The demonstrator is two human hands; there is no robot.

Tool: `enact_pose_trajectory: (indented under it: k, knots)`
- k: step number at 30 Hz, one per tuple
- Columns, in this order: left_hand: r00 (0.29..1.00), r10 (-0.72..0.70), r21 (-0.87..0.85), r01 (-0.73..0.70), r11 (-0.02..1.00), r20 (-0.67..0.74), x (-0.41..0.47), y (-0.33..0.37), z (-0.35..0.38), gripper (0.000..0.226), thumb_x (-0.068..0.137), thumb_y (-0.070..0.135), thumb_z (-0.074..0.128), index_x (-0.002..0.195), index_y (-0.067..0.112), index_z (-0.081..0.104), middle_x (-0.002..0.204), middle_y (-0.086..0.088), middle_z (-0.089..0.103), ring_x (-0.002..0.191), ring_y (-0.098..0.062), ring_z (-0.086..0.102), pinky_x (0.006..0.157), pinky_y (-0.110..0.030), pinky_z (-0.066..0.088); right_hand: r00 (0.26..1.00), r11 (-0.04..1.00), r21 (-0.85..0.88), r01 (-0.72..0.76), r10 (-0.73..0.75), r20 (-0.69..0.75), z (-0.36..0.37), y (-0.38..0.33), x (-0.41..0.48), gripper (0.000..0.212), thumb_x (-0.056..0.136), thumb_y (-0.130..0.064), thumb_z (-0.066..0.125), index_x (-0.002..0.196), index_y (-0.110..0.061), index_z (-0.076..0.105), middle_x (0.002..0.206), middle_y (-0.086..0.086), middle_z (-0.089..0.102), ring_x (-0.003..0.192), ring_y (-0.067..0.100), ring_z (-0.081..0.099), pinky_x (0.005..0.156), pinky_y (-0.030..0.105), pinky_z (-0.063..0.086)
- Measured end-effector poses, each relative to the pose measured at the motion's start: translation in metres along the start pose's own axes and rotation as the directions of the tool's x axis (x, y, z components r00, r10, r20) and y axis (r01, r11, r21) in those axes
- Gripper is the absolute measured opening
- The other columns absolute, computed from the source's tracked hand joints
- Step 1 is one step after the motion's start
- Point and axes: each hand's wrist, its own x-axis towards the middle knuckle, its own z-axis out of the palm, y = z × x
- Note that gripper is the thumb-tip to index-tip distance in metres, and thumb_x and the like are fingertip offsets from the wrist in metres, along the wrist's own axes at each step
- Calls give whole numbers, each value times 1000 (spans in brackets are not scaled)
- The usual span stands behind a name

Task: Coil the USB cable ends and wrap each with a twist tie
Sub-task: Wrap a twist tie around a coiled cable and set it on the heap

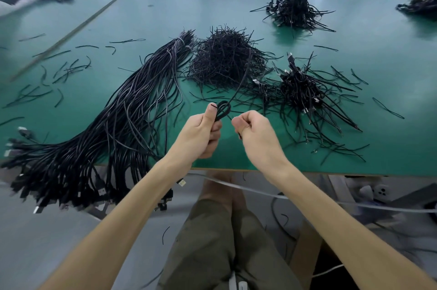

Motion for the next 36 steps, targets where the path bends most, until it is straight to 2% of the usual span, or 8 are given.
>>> enact_pose_trajectory:
  k: [4, 12, 19, 24, 27, 30, 33, 36]
  knots:
    - [998, 55, 6, -55, 998, -5, 0, -3, 3, 52, 108, 53, 26, 69, 18, 33, 56, 5, 26, 39, -10, 21, 41, -18, 13, 999, 999, 28, -36, 36, -28, 8, 2, 0, 27, 106, -33, 48, 91, -12, 52, 76, -4, 50, 65, 11, 42, 64, 31, 37]
    - [996, 92, 54, -93, 994, 14, -1, -8, 9, 52, 108, 51, 28, 65, 21, 24, 54, 8, 19, 41, -9, 16, 38, -16, 16, 996, 998, 70, 0, 6, -84, 12, 3, -3, 24, 106, -35, 49, 88, -19, 52, 72, -8, 51, 55, -4, 44, 54, 12, 37]
    - [998, 61, 52, -61, 997, 15, -1, -6, 7, 54, 107, 53, 31, 63, 23, 26, 54, 8, 21, 42, -11, 17, 38, -17, 17, 998, 999, 20, 43, -42, -56, 12, 4, -8, 20, 104, -32, 54, 92, -16, 56, 74, -8, 55, 62, -4, 47, 60, 12, 40]
    - [997, -36, -9, 36, 999, 64, -2, -2, 0, 54, 108, 52, 35, 62, 23, 35, 56, 5, 24, 42, -11, 19, 38, -17, 17, 990, 981, 135, 139, -135, -39, 10, 2, -13, 13, 98, -27, 65, 89, -20, 60, 74, -18, 65, 70, -3, 58, 69, 14, 44]
    - [987, -80, -83, 92, 992, 141, -3, 0, -6, 54, 108, 50, 38, 61, 23, 38, 54, 4, 25, 39, -11, 16, 38, -17, 13, 986, 953, 257, 158, -164, 2, 6, 1, -15, 17, 94, -27, 71, 102, -19, 58, 84, -12, 68, 78, 4, 64, 75, 24, 51]
    - [975, -111, -95, 131, 987, 192, -3, 2, -9, 54, 108, 49, 39, 61, 23, 39, 51, 6, 25, 37, -9, 15, 38, -16, 9, 980, 952, 247, 181, -196, 39, 3, 1, -16, 35, 91, -31, 74, 120, -23, 55, 93, -12, 70, 92, 6, 65, 82, 26, 51]
    - [977, -98, -23, 104, 994, 189, -2, 7, -15, 50, 108, 48, 38, 67, 20, 37, 51, 4, 24, 37, -10, 15, 38, -17, 11, 959, 947, 228, 228, -259, 118, 0, 1, -18, 47, 91, -34, 73, 134, -27, 55, 97, -23, 67, 95, 4, 62, 86, 25, 50]
    - [966, -64, 130, 32, 991, 249, -3, 11, -19, 57, 108, 50, 37, 69, 8, 37, 54, 1, 21, 44, -12, 15, 40, -21, 11, 959, 944, 274, 184, -233, 158, -2, 2, -18, 49, 92, -33, 74, 137, -30, 56, 109, -11, 70, 97, 8, 64, 90, 30, 52]
